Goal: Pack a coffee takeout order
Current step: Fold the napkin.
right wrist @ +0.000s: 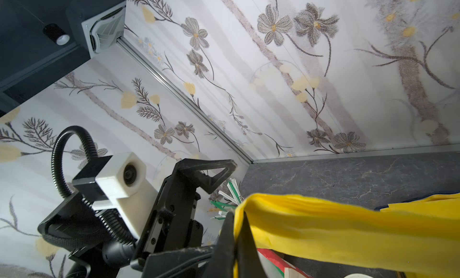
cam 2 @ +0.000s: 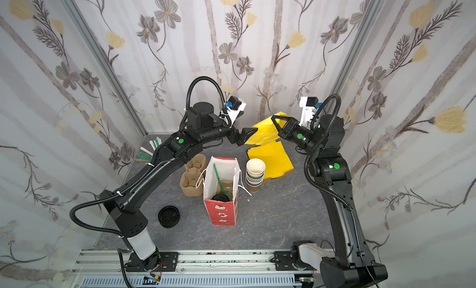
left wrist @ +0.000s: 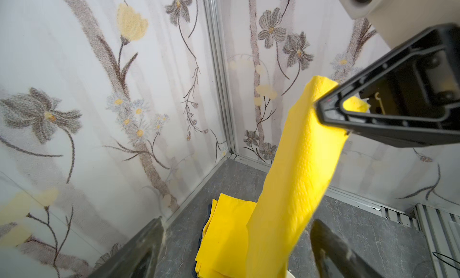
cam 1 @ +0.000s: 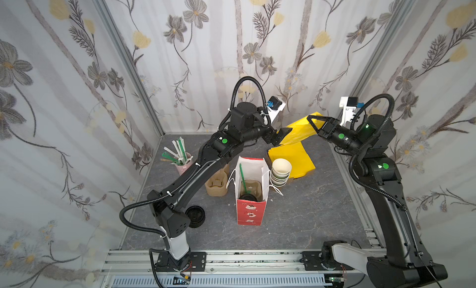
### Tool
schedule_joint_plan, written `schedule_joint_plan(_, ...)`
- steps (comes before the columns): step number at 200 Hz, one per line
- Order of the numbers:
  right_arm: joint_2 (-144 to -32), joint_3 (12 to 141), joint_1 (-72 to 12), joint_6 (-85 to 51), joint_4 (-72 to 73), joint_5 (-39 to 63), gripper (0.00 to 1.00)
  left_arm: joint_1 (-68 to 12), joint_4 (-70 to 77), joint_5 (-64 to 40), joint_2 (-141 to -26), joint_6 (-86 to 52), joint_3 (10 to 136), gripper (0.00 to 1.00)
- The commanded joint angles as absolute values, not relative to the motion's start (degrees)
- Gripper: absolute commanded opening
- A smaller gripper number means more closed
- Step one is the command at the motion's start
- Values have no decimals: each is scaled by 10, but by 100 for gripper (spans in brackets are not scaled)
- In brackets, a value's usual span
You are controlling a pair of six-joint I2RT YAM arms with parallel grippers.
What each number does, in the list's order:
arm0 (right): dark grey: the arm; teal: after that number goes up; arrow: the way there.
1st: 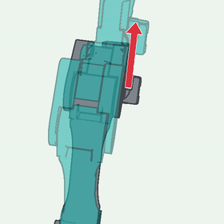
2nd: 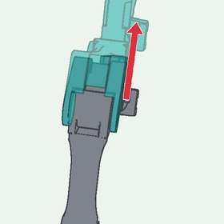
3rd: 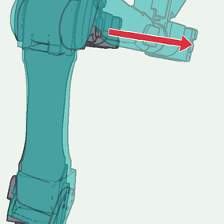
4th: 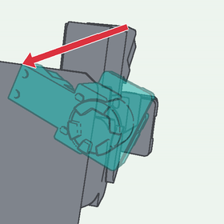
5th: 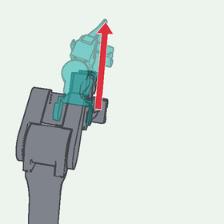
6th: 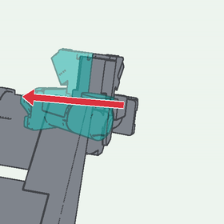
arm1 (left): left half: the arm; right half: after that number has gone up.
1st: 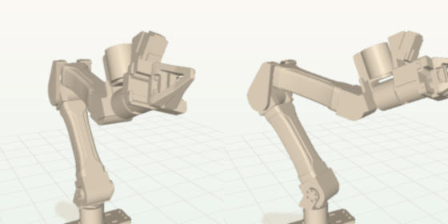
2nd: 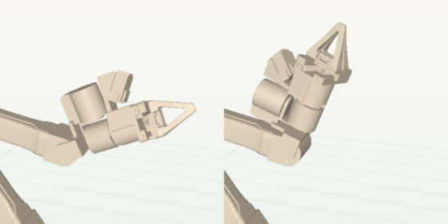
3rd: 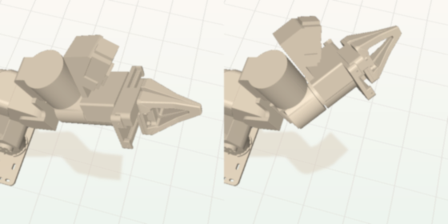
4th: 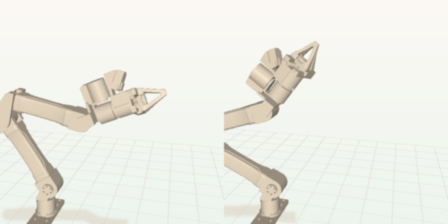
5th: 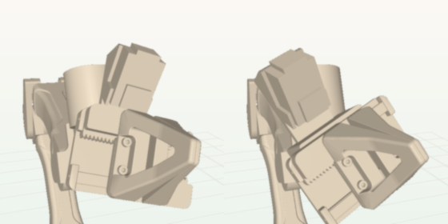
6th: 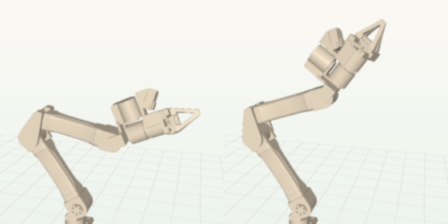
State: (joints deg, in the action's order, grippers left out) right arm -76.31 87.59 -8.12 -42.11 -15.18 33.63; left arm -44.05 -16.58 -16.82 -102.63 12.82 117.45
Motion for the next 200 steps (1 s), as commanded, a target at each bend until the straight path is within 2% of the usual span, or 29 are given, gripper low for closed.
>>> schedule_joint_plan(1, -759, 888, -101, -390, -194, 302, 0, -442, -149, -190, -1042, 146, 1189, 94)
schedule_joint_plan(13, -758, 898, -110, -391, -197, 301, 0, -442, -149, -204, -1043, 144, 1181, 93)
schedule_joint_plan(25, -758, 910, -119, -391, -206, 298, 0, -442, -149, -225, -1043, 142, 1167, 87)
schedule_joint_plan(72, -760, 931, -131, -390, -219, 290, 0, -442, -149, -301, -1051, 92, 1159, 49)
schedule_joint_plan(84, -762, 933, -134, -391, -219, 291, 0, -442, -149, -316, -1050, 84, 1161, 39)
schedule_joint_plan(117, -771, 943, -136, -392, -232, 283, 0, -442, -149, -351, -1044, 63, 1161, 1)
schedule_joint_plan(133, -782, 960, -137, -388, -248, 283, 0, -442, -149, -366, -1040, 43, 1160, 0)
schedule_joint_plan(136, -784, 964, -137, -386, -253, 283, 6, -442, -149, -369, -1039, 39, 1160, 0)
schedule_joint_plan(147, -795, 988, -137, -376, -277, 281, 45, -442, -149, -379, -1035, 16, 1160, 0)
schedule_joint_plan(152, -800, 1000, -137, -369, -289, 278, 57, -442, -149, -376, -1033, 0, 1161, 0)
schedule_joint_plan(159, -807, 1021, -136, -358, -311, 274, 69, -442, -149, -368, -1032, -30, 1161, 0)
schedule_joint_plan(171, -815, 1062, -132, -331, -362, 262, 79, -442, -149, -360, -1029, -91, 1159, 0)
schedule_joint_plan(200, -809, 1126, -102, -274, -461, 235, 85, -444, -149, -347, -1022, -247, 1148, 0)
